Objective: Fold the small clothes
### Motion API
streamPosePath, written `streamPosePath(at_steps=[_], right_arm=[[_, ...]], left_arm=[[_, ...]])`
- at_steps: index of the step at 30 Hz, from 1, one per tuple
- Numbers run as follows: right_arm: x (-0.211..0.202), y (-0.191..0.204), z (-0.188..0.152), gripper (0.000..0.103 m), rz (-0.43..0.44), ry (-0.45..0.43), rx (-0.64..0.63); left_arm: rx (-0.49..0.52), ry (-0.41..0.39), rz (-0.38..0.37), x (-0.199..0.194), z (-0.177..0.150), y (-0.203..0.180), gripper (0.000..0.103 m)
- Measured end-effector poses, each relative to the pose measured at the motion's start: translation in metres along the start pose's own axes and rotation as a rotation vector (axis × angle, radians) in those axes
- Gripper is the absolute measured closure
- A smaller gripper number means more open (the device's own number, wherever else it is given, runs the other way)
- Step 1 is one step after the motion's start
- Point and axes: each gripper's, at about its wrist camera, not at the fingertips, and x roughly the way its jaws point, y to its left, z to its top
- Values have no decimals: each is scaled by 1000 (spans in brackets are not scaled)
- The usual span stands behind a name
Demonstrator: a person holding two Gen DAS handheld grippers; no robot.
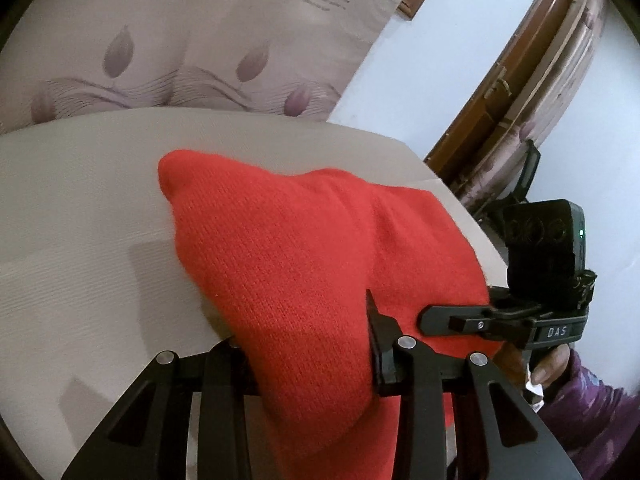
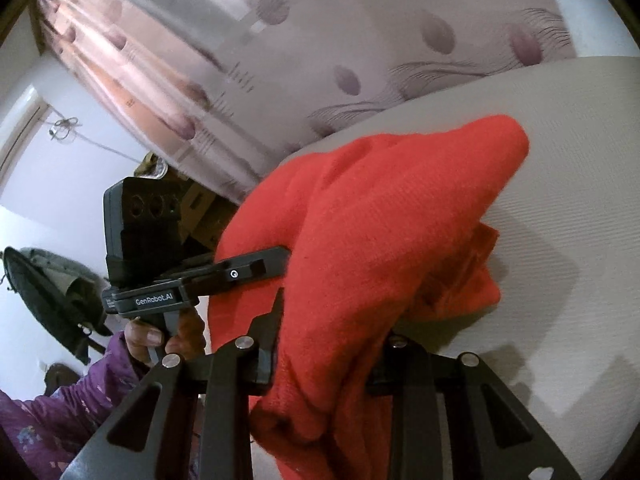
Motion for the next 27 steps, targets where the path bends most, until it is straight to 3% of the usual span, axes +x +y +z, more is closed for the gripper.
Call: streamPosePath(at_steps=[8,17,22,27], right_arm=[[28,15,-37,76,0,48,27],[41,1,-62,76,-26,76,85],[46,-8,-66,75,-43,88,95],[48,-10,-68,72,-62,93,90]], left_arm=[[-38,14,9,-10,-42,19,68],[-35,-17,11,-3,-74,29,66],[-36,-57,55,1,-86,31,52],[-2,-88,168,1,-92,20,41]])
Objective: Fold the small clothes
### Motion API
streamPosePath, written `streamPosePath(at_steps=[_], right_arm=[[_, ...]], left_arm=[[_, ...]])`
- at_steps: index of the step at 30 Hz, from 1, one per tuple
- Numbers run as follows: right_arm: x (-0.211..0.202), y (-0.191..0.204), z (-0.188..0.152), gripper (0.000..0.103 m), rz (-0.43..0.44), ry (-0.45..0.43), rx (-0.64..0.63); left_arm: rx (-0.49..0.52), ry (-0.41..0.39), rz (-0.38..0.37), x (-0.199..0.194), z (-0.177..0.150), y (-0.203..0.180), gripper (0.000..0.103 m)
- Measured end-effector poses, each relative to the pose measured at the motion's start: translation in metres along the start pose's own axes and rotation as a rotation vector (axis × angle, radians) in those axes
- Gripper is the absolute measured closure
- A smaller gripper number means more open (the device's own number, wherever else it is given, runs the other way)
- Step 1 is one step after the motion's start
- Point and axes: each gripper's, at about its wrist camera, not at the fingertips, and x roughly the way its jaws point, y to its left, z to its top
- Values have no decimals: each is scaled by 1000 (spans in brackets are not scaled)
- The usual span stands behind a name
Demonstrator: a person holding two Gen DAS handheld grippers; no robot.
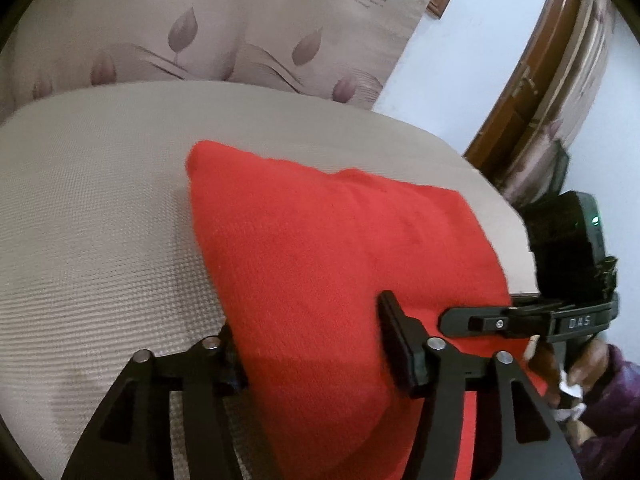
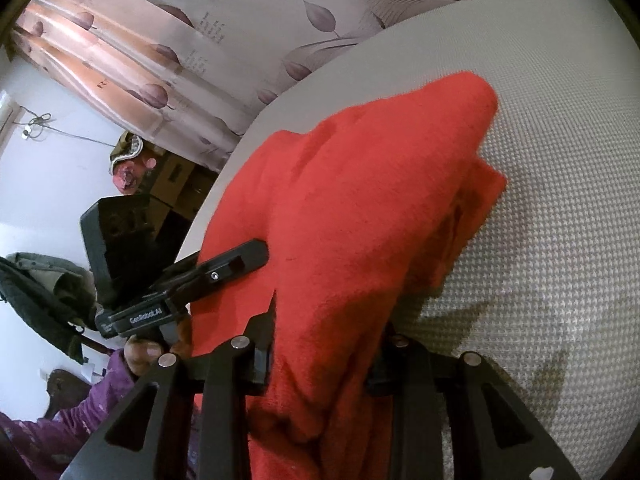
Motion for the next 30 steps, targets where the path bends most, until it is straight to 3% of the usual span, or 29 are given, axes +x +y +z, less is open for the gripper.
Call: streamPosePath(at_steps=[4,9,13,17,21,23,30], right_arm=[[1,3,-2,70,-38,-9,-18],[-2,19,-6,61,-127,-43,-77],[-14,41,-16,56,-245,-109,-159],[-35,59,-35,41,-329,-217,-200],[-50,74,-50,35,-353,-278,-230],[-56,80,-57,32,-359,-295,-248],[-73,89,-66,29,-352,-324,-261]], left_arm=[[45,-48,126,-7,-5,-15,35],[74,-132,310,-21,-10,-29,32],[116,-213,469,-38,-15,-44,17],[102,-286,520,-56,-18,-53,7],[95,-351,551,-72,-20,-62,0],[94,-383,589,-81,-21,-68,0],[66,-465,612,-106,-20,-79,0]])
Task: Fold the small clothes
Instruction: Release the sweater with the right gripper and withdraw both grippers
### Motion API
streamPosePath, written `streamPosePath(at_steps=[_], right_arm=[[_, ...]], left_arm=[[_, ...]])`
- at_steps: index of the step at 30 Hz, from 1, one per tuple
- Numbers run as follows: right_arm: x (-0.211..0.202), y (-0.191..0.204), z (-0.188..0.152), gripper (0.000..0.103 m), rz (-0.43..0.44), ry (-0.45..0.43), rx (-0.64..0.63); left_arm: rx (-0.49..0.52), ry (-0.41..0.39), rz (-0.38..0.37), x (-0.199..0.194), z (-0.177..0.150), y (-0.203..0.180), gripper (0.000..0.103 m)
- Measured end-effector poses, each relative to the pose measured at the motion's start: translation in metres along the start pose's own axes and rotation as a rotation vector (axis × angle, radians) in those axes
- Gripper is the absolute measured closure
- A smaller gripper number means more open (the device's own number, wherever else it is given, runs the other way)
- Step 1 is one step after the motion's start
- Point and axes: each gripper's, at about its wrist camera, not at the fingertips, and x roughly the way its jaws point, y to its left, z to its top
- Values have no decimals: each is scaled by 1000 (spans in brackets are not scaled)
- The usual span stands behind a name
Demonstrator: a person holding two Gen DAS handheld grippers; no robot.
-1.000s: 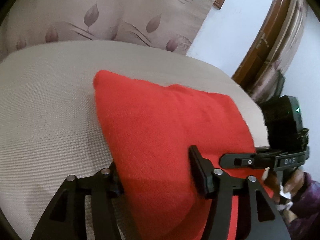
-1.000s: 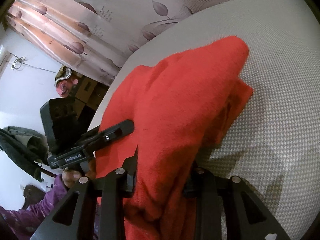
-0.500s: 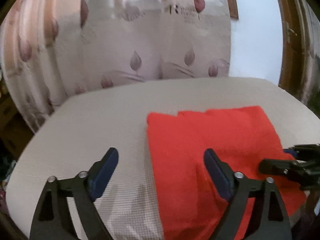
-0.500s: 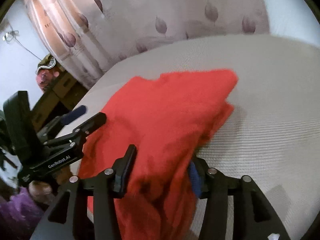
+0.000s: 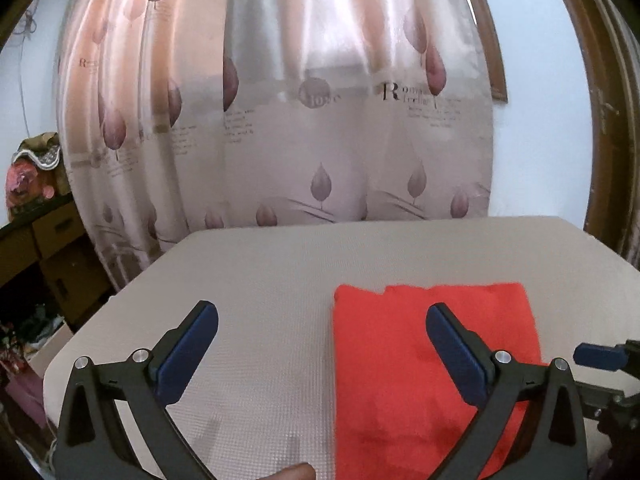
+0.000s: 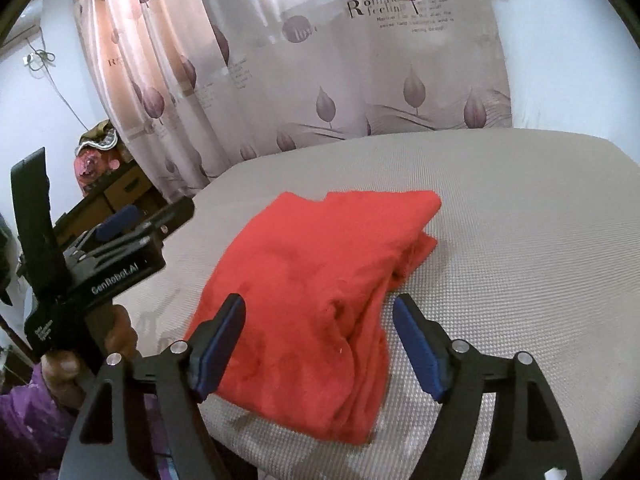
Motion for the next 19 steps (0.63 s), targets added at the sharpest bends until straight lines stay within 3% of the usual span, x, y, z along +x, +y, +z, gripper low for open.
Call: streamPosePath(at_steps=[9,12,19], right_arm=[[-5,7,-2,27,1,-5,-18],[-4,7,-1,27,-2,0,-16],[-6,14,-2,24,-25,-9,-41]], left_arm=[[-24,-12,-42,-10,2,4,0],[-37,-28,-6,-11,0,5,0],[-47,17,-19,-5,-2,5,0]])
